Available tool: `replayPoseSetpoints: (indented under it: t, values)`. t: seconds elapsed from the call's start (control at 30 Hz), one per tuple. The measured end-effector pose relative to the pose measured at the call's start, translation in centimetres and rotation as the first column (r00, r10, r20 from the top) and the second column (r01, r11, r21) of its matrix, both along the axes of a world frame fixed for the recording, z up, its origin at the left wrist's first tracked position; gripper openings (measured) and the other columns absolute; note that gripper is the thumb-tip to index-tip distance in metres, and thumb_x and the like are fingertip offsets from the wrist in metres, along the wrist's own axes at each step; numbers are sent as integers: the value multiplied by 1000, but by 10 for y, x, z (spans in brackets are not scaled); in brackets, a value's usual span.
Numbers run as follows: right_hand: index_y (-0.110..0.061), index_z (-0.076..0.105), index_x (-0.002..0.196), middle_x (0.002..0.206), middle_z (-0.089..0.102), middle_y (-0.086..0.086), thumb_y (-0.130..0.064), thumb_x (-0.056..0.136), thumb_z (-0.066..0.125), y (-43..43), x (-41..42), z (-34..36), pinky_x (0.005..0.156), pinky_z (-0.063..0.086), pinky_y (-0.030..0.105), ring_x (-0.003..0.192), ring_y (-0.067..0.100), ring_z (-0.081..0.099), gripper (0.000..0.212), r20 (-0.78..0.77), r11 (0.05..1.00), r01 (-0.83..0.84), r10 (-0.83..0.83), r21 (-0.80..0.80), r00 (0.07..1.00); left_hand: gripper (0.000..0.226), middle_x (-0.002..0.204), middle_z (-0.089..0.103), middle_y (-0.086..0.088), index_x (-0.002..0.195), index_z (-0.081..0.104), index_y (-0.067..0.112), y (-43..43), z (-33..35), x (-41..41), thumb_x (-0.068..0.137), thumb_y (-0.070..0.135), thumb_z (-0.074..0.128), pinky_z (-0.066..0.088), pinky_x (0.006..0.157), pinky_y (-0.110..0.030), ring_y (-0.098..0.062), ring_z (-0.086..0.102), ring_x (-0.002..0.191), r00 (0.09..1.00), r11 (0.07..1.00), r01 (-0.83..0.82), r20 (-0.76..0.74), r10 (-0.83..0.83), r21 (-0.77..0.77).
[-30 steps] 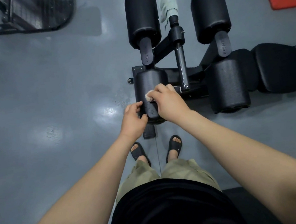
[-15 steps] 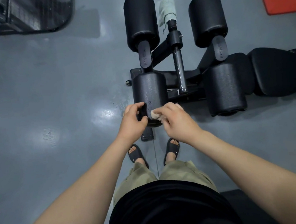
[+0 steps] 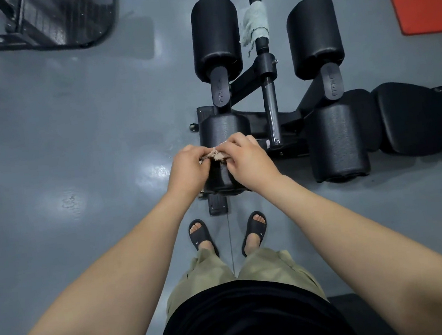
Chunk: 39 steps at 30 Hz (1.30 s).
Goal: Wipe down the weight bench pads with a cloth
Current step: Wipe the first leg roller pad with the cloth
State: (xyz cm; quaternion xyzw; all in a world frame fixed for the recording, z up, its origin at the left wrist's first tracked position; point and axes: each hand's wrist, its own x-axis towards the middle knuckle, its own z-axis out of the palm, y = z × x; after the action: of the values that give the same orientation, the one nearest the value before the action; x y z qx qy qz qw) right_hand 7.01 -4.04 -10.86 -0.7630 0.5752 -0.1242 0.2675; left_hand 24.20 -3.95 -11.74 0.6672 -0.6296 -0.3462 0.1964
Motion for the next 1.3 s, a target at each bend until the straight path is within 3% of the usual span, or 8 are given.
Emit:
replayPoseSetpoints:
  t: [0.13,0.37,0.6,0.8,0.93,1.07,1.17,1.3]
  values:
    - [-15,68,119,106,58,6,-3,89,57,6,3,-2,75,54,49,90,30,50,35,-7,999,-40,40,-34,999,28,96,66,-9,110,78,13,2,-9,6,92,3,59,40,84,-25,-28,56,100,989,994,108,101,-108,6]
    - [-11,69,113,105,60,7,4,86,57,31,-8,-5,76,53,43,88,27,53,33,40,992,-107,110,-67,993,24,89,64,-13,98,76,4,29,-10,11,86,-4,57,44,80,-32,-32,57,92,971,976,216,106,-213,-12]
    - [-11,68,115,105,58,5,-2,88,57,60,-16,-5,74,54,44,93,28,58,30,82,995,-102,103,-24,991,25,88,61,-9,98,76,4,53,-9,9,83,-9,60,35,80,-18,-30,56,92,970,969,240,48,-238,-56]
    - [-12,70,115,100,55,6,-7,87,54,66,-19,14,75,54,44,92,25,58,32,30,979,-199,197,48,980,24,88,62,-4,102,77,10,65,-2,20,86,-2,64,43,79,-24,-23,56,88,930,925,366,15,-367,-103]
    - [-11,68,120,101,54,8,-6,91,55,34,-3,25,83,51,39,94,30,55,33,24,973,-230,231,-34,973,28,90,60,7,110,77,18,46,-1,35,90,3,66,42,81,-18,-10,55,85,986,981,148,-57,-156,-128]
    - [-13,69,118,104,54,9,-9,94,55,-5,27,14,80,52,47,94,32,51,28,-107,977,-209,204,-45,973,22,89,58,6,106,79,15,16,-15,33,92,5,65,36,75,-15,-15,57,85,997,997,-67,-33,66,-30]
    - [-12,70,116,104,56,8,-3,90,56,-5,32,7,78,52,47,92,32,51,30,-168,972,-235,229,-17,959,23,93,63,-2,105,78,13,13,-22,24,93,4,61,34,74,-19,-18,56,89,996,993,-77,-30,80,93]
    - [-13,69,115,103,58,7,0,86,56,13,21,5,79,51,43,93,32,53,34,-125,981,-195,191,-16,974,20,99,67,-10,101,76,7,28,-21,22,91,0,60,35,77,-18,-20,57,90,997,997,-41,-64,46,72]
